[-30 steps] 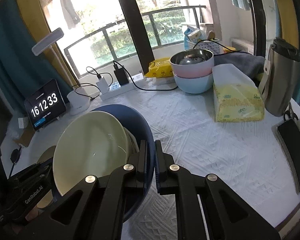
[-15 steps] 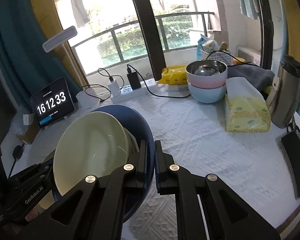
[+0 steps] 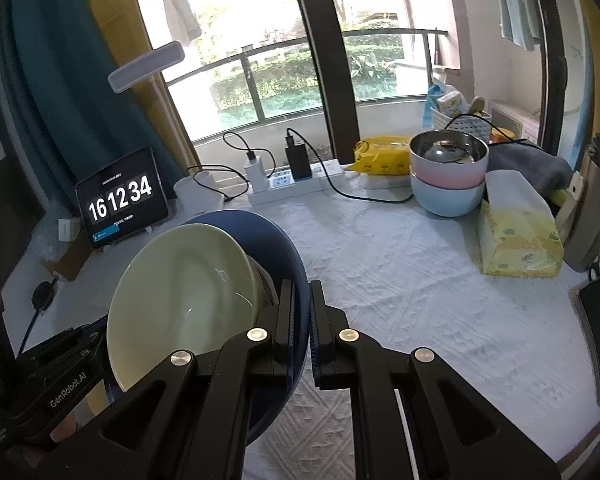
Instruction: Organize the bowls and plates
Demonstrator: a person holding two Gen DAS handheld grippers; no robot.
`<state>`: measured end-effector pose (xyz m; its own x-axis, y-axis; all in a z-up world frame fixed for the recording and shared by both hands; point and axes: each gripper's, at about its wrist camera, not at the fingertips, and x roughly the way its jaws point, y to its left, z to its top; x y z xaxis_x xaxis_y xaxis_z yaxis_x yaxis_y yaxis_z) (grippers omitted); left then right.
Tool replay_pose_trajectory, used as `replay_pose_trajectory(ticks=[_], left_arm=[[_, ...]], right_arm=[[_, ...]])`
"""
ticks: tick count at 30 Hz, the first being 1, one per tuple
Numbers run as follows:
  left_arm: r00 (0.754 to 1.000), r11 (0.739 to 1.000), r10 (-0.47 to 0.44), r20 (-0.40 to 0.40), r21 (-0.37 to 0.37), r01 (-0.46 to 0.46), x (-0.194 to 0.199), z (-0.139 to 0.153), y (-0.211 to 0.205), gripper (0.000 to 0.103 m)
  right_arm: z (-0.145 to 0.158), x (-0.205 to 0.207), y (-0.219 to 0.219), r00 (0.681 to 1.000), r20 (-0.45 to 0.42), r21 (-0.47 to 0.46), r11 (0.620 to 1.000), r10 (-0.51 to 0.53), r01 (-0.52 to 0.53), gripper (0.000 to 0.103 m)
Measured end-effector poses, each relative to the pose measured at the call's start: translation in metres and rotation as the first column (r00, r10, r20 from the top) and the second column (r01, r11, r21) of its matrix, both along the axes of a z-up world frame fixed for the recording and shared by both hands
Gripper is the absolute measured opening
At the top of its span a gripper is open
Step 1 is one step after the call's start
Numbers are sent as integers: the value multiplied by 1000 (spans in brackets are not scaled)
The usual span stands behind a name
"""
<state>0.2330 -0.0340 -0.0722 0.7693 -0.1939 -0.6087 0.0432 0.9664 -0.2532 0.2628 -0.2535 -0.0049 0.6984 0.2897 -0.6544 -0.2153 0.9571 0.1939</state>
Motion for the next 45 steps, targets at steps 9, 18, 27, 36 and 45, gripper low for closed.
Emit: replay_pose_trajectory(ticks=[9,18,27,36,45], left_arm=[[999,999,34,-3,-14,-34,-3,-2,21,10],[998,997,64,-4,-34,-64,-7,-4,42,10],[996,995,93,-1,-46,-93,-13,-3,59,10],[991,990,136,-5,-39,-136,-18,-6,80,10],[984,983,178,-22,-30,-179,-21,-11,101,10]], right_arm=[[0,3,24,999,-5,-15,999,34,-34,10],[-1,4,45,998,-6,-26,998,62,-62,10],[2,4,64,996,-7,-33,995,89,-90,10],[-3,7,87,992,-18,-36,991,129,-129,10],[-11,12,112,985,-42,-32,986,165,-166,10]])
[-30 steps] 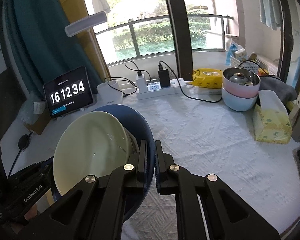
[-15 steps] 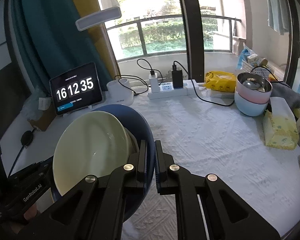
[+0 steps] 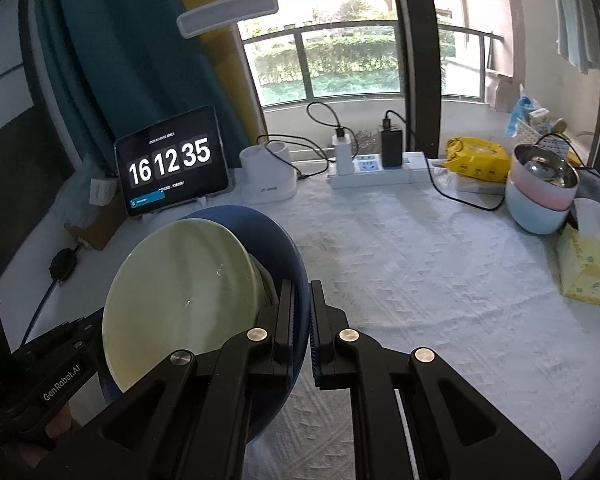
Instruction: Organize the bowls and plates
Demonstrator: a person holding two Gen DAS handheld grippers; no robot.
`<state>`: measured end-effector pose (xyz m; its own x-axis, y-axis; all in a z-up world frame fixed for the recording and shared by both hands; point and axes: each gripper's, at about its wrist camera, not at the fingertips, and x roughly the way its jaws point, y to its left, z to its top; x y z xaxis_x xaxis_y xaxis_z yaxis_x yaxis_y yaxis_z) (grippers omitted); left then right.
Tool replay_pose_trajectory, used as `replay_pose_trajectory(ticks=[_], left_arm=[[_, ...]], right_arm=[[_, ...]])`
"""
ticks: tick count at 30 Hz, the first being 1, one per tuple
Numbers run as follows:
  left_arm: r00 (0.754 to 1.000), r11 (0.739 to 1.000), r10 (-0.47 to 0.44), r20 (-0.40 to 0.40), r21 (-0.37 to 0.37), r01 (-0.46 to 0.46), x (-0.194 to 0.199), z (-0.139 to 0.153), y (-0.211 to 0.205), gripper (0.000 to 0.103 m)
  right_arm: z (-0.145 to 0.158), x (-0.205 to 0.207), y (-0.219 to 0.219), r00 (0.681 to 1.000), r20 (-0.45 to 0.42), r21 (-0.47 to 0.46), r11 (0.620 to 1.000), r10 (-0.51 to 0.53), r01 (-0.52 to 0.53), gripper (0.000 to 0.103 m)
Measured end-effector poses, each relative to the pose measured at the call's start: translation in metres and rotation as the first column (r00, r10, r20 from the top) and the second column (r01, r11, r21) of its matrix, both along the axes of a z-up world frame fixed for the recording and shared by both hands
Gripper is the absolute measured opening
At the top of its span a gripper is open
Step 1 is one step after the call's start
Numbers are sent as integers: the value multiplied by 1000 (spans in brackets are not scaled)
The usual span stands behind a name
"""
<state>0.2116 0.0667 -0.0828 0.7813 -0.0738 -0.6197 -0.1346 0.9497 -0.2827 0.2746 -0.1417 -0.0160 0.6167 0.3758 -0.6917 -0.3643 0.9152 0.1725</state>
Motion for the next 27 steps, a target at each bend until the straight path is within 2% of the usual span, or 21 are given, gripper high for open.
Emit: replay_pose_trajectory(ticks=[13,27], left_arm=[[997,998,57,-55,17,-56,-1,-9,26,10],[995,997,63,-83,42,-59,6,-14,30,10]], right_arm=[[-18,9,33,997,-57,2,999,46,-46,10],[-31,15,41,995,-93,-12,999,44,-45,10]])
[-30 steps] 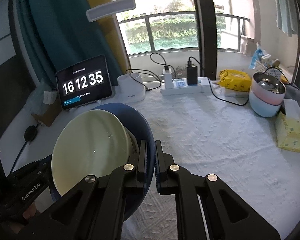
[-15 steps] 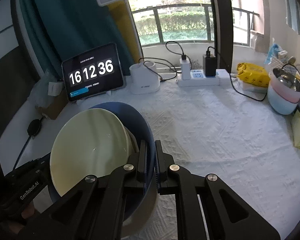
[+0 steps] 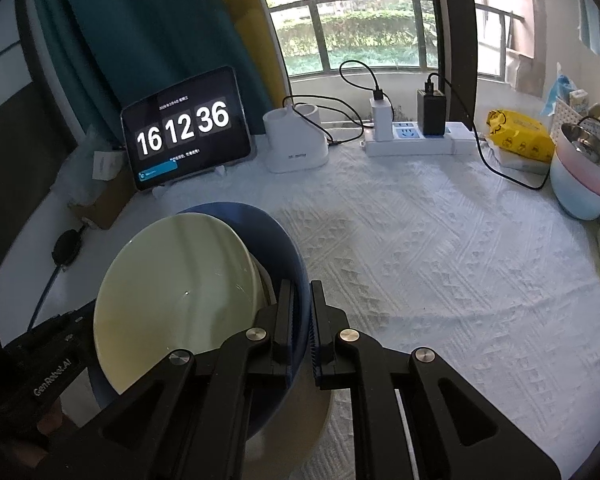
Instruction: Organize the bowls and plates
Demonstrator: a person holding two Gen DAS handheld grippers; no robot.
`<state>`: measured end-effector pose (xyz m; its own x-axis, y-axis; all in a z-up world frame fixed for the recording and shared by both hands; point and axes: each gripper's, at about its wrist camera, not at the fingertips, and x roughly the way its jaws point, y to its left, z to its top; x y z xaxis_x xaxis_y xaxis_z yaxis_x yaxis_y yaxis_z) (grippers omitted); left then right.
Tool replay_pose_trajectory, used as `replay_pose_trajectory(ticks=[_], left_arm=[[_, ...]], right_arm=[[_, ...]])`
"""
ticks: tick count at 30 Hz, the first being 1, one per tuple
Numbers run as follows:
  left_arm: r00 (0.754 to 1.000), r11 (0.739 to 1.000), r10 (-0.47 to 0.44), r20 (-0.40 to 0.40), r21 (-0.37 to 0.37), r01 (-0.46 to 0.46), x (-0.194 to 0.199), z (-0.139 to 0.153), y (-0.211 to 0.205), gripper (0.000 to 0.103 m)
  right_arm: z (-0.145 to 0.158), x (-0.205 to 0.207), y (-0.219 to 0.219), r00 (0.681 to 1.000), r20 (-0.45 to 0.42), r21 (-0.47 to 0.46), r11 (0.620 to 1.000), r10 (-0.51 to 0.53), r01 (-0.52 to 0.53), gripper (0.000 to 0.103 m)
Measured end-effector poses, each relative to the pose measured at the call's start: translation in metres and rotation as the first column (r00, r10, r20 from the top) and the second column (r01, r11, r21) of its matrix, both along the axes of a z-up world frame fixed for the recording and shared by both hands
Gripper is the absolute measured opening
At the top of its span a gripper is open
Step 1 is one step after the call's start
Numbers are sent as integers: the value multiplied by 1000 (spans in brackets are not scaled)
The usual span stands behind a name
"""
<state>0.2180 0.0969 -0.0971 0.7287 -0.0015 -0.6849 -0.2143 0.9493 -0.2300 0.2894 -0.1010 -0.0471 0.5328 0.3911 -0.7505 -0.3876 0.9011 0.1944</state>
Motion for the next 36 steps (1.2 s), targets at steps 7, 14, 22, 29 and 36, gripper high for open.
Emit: replay_pose_trajectory(ticks=[7,14,22,29,36], left_arm=[[999,1000,9,39,29,-10,-1,-1,-2,13],[998,999,9,57,39,-11,-2,-2,0,15],[998,997,18,57,73,-22,-3,-1,-3,15],[998,995,24,52,95,-29,-6,3,-6,15],[998,994,19,58,105,-25,-12,7,-9,16]], right_arm=[[-3,-1,0,1000,22,-15,1000,-11,12,11],[-3,-3,2,998,51,-38,999,-26,28,11],[-3,-3,1,997,61,-60,997,-49,52,23],[-6,-2,-5,997,36,-69,995,-71,74,42],[-4,-6,-12,996,36,-66,994,-84,87,53]])
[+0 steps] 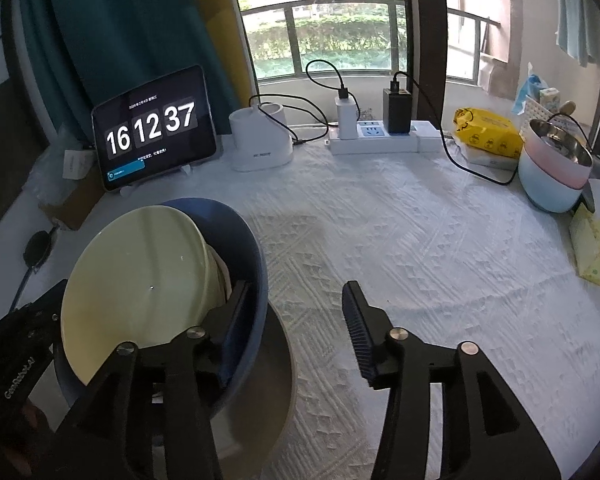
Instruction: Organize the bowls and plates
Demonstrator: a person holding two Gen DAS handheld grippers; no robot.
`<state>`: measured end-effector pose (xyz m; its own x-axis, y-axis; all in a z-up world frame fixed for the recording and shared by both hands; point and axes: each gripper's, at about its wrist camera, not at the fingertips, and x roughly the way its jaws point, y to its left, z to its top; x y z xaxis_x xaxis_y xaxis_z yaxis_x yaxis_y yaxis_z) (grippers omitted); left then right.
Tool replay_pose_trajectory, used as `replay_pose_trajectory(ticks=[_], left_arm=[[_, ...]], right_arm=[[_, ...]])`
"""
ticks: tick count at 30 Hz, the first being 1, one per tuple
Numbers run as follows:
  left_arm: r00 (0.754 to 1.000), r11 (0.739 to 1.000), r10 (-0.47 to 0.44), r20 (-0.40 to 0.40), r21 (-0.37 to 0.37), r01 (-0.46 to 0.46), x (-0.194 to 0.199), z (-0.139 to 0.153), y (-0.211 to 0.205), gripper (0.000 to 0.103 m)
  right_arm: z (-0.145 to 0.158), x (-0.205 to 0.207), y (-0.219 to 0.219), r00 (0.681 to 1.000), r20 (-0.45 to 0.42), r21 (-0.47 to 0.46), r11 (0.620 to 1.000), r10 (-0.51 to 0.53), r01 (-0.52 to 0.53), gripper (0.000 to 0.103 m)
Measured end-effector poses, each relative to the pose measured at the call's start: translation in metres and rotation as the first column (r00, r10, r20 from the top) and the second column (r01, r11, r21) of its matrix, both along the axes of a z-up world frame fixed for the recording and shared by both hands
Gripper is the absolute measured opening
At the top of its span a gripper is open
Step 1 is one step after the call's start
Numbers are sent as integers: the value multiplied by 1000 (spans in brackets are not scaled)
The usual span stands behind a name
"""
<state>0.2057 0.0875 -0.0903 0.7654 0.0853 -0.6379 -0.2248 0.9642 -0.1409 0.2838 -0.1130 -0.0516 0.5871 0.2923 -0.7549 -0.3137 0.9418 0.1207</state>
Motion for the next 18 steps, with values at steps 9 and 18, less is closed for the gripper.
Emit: replay_pose_trajectory(ticks=[9,18], left_arm=[[1000,1000,14,19,3,-14,-11,6,-5,17],[999,1000,18,35,23,-19,-27,13,-8,18]], right_arm=[[7,-12,-8,1000,19,-1,1000,-1,1,63],[19,-27,-16,998,57,-6,1000,-20,20,66]])
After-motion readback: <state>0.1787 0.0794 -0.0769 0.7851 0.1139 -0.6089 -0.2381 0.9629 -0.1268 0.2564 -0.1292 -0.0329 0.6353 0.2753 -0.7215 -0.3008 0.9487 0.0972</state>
